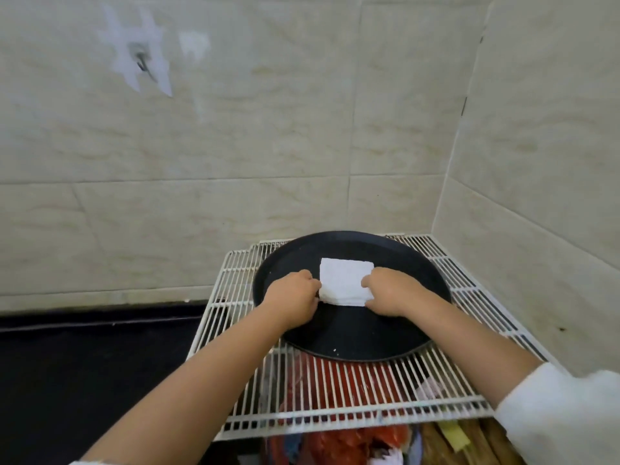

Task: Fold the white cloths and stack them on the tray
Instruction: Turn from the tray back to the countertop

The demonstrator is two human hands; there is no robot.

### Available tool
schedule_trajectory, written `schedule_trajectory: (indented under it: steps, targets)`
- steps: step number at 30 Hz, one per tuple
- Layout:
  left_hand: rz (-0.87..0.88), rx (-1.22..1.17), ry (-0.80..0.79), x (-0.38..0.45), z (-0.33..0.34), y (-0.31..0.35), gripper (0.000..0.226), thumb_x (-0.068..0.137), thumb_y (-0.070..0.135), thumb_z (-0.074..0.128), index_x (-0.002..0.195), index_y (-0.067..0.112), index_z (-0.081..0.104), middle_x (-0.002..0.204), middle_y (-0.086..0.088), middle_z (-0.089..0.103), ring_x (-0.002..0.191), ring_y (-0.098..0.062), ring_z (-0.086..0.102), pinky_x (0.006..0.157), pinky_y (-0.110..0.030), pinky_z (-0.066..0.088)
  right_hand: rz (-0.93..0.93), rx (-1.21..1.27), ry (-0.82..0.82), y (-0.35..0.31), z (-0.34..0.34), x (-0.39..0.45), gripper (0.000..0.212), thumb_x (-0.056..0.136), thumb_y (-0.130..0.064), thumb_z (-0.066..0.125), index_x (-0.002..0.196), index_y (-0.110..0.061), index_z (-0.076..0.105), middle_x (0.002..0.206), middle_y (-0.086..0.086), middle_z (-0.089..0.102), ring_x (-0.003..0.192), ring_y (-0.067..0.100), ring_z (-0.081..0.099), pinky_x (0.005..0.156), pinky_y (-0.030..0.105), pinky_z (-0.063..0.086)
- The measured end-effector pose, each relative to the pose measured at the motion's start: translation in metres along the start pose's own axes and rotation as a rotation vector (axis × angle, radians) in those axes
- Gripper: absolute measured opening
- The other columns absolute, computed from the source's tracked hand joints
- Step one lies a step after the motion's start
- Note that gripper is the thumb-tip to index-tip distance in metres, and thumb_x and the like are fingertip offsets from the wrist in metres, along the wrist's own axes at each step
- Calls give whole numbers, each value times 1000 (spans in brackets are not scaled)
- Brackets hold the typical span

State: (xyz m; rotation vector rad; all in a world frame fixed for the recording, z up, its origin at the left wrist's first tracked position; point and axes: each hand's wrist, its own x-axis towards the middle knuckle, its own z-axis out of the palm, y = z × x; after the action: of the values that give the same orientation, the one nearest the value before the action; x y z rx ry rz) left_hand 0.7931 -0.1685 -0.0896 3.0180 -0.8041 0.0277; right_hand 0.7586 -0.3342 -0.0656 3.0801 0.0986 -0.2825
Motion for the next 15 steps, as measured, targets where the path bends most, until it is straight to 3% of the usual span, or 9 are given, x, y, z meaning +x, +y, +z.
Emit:
schedule_trajectory:
  steps: [2, 6, 11, 15]
  targets:
    - [-68, 38, 65, -14, -10, -14, 34, 95, 24, 40, 124, 9, 52, 127, -11, 51, 117, -29, 50, 95, -41, 45, -31, 0, 65, -22, -13, -5, 38, 92, -23, 48, 127, -9, 51, 134, 13, 49, 120, 30, 50, 98, 38, 46]
    - [-272, 48, 134, -96, -26, -85, 38, 95, 26, 40, 127, 8, 48, 132, -14, 49, 122, -32, 46, 97, -42, 42, -205, 28, 231, -121, -33, -16, 36, 92, -22, 46, 124, -7, 52, 128, 16, 51, 117, 34, 50, 93, 42, 46]
    - [-572, 113, 263, -260, -34, -197, 40, 95, 32, 42, 128, 9, 48, 132, -11, 50, 122, -31, 45, 96, -40, 41, -397, 193, 375, -287, -32, -41, 42, 91, -22, 47, 132, -10, 47, 133, 16, 50, 125, 33, 46, 101, 41, 42]
    - [-813, 136, 327, -397, -34, -271, 43, 93, 33, 45, 130, 10, 47, 134, -10, 49, 127, -29, 42, 98, -39, 40, -642, 289, 377, -427, -16, -77, 44, 92, -26, 48, 133, -11, 43, 133, 12, 48, 125, 31, 43, 100, 40, 41]
